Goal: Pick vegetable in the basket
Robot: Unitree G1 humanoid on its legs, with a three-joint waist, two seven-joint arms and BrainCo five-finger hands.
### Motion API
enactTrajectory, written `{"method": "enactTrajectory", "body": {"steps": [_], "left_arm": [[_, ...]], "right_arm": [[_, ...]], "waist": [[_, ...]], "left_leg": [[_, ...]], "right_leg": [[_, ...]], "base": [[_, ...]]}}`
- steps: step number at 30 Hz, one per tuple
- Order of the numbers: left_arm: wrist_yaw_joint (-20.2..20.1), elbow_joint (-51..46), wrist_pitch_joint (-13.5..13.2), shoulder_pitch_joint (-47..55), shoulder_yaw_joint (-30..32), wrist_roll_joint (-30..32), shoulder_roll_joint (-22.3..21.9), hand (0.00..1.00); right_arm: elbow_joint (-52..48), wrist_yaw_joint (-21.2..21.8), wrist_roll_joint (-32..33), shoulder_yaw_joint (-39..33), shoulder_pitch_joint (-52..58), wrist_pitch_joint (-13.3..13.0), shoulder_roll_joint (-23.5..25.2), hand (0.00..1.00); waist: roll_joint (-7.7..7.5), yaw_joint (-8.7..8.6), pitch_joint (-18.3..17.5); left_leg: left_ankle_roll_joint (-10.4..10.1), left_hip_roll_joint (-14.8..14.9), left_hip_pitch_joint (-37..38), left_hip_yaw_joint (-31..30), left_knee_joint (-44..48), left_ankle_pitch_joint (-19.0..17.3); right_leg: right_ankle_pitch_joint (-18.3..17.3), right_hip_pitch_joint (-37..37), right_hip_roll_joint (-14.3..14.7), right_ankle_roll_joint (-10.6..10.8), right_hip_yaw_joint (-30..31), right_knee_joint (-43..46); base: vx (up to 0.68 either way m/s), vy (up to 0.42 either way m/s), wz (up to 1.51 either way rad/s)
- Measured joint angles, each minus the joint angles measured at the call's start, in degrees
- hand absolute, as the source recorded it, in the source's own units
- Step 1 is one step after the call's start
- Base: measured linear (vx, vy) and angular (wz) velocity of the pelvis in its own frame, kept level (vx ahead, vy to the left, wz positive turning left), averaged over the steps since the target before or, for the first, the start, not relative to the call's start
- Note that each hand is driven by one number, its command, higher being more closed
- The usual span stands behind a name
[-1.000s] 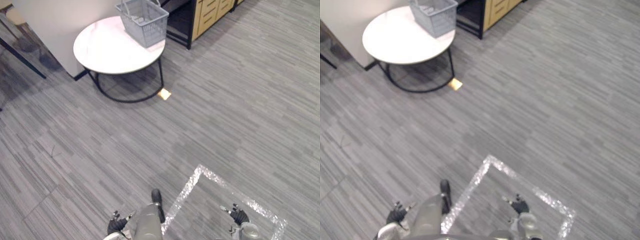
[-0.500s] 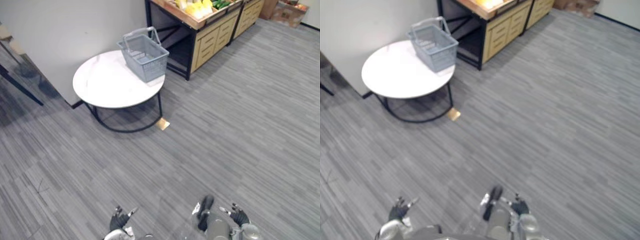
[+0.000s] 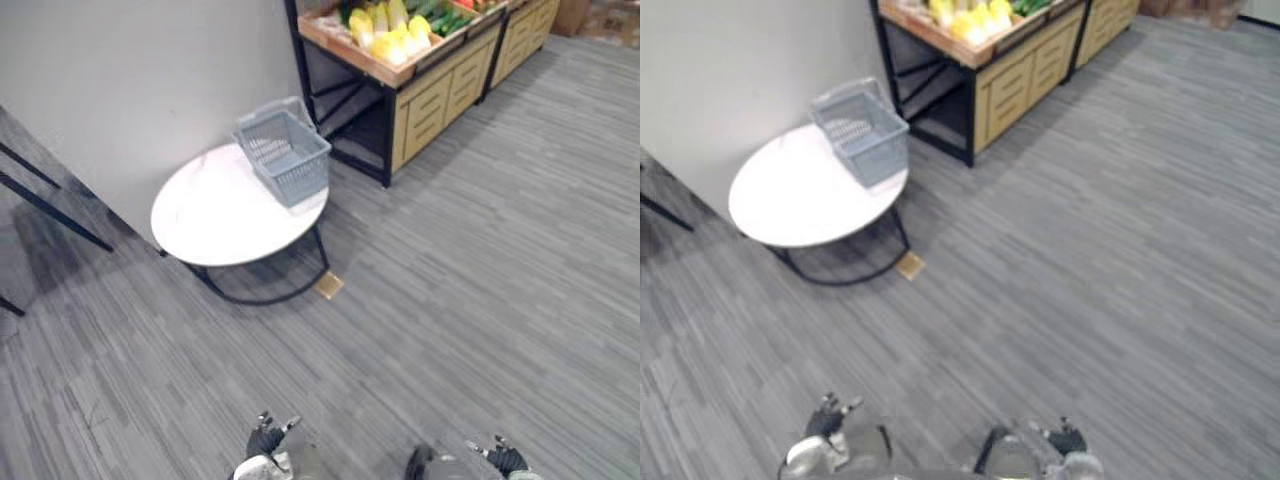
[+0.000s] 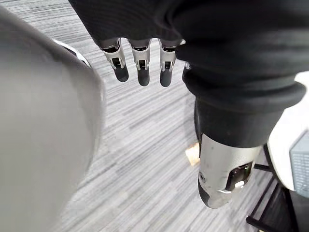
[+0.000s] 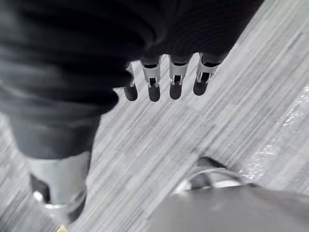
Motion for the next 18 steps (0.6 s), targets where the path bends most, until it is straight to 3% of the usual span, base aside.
{"method": "enactTrajectory", "body": {"steps": [1,4,5,6,8,9,10,11,13,15,17,18], "left_arm": [[0.0,-0.2,-0.1,0.0,0.1,-0.2,0.0,0.00],[0.0,-0.4,-0.1,-0.4,0.4,-0.1,-0.1,0.00],[0.1,-0.3,-0.1,-0.1,1.8,-0.1,-0.8,0.00],[0.2,-0.1,-0.2,0.1,3.5,-0.1,-1.5,0.00],[0.5,0.2,-0.2,0.0,5.4,-0.1,-1.7,0.00],[0.7,0.7,-0.4,0.0,6.2,0.0,-1.4,0.00],[1.0,0.8,-0.9,-0.1,6.1,0.0,-0.2,0.00],[1.0,1.0,-0.8,-0.3,6.0,0.1,0.7,0.00],[1.1,3.7,-0.6,-1.0,6.7,0.2,3.8,0.00],[1.7,4.9,0.0,-0.8,6.7,0.6,4.1,0.00],[2.1,5.1,0.8,1.6,5.8,1.1,4.8,0.00],[2.0,5.2,1.0,1.9,5.5,1.2,5.0,0.00]], "right_arm": [[0.0,0.0,0.0,0.0,-0.3,0.0,0.2,0.00],[-0.3,-0.7,1.7,-1.8,-1.7,-0.1,1.3,0.00],[-1.2,-0.9,1.9,-2.0,-1.7,-0.2,1.8,0.00],[-2.6,-1.0,2.0,-1.9,-1.1,-0.3,2.2,0.00],[-3.5,-1.0,1.9,-1.7,-0.4,-0.5,2.9,0.00],[-3.2,-1.0,1.8,-1.6,-0.3,-0.5,3.8,0.00],[-2.2,-0.7,1.7,-1.4,-0.6,-0.5,5.6,0.00],[-2.0,-0.6,1.6,-1.1,-0.8,-0.5,6.4,0.00],[-1.7,-0.3,1.5,-0.4,-1.1,-0.5,8.2,0.00],[-0.8,-0.2,1.5,-0.6,-0.9,-0.6,7.7,0.00],[-0.6,0.0,1.7,-1.2,-0.5,-0.6,7.3,0.00],[-0.6,0.1,1.6,-1.2,-0.6,-0.6,7.2,0.00]], "waist": [[-0.04,0.38,0.0],[-0.39,1.37,0.2],[-0.52,1.42,0.2],[-0.32,1.41,0.1],[-0.51,1.58,0.2],[-1.59,1.84,-0.9],[-4.18,1.77,-1.4],[-5.49,1.77,-1.6],[-7.98,1.44,-2.5],[-8.14,1.38,-2.6],[-8.08,1.14,-2.4],[-8.22,1.02,-2.4]], "left_leg": [[0.1,-0.7,-0.8,0.7,-3.2,-0.4],[2.1,-5.2,-2.0,2.6,-28.5,0.7],[2.7,-7.0,-0.4,2.5,-41.8,4.0],[3.1,-7.1,-0.4,2.4,-48.7,5.5],[3.7,-6.2,-0.8,3.1,-50.1,7.5],[5.3,-7.1,-0.4,5.4,-47.5,11.5],[6.3,-8.4,-0.5,6.9,-45.3,12.3],[7.1,-9.1,-0.5,7.2,-44.5,11.3],[7.9,-11.2,-0.2,6.5,-40.3,6.3],[8.2,-11.6,2.9,7.3,-39.7,3.7],[9.5,-12.8,10.7,9.0,-41.8,0.3],[10.0,-13.1,12.3,9.0,-41.8,-0.5]], "right_leg": [[0.6,0.7,0.0,0.9,-0.4,-0.7],[1.4,4.3,-0.4,2.5,-0.8,-3.9],[1.4,5.7,-0.9,4.1,-0.8,-5.1],[1.1,7.2,-1.2,5.9,-0.6,-5.9],[-0.2,9.2,-2.2,8.7,0.1,-5.7],[-1.1,10.2,-3.7,9.9,1.4,-5.5],[-1.0,10.7,-5.6,9.0,4.3,-6.0],[-0.4,10.7,-6.4,8.3,5.4,-6.1],[3.9,8.2,-9.6,9.4,9.5,1.0],[7.2,3.9,-12.4,9.4,13.3,13.5],[22.6,-5.0,-16.7,7.2,20.1,34.7],[21.9,-7.4,-17.2,6.6,21.0,40.7]], "base": [[0.28,0.036,-0.06],[0.34,0.130,-0.02],[0.39,0.238,-0.08],[0.48,0.337,-0.14],[0.42,0.326,-0.15],[0.45,0.305,-0.18],[0.45,0.280,-0.17],[0.45,0.257,-0.08],[0.44,0.253,-0.01],[0.38,0.224,-0.11],[0.44,0.240,-0.18],[0.48,0.190,0.03]]}}
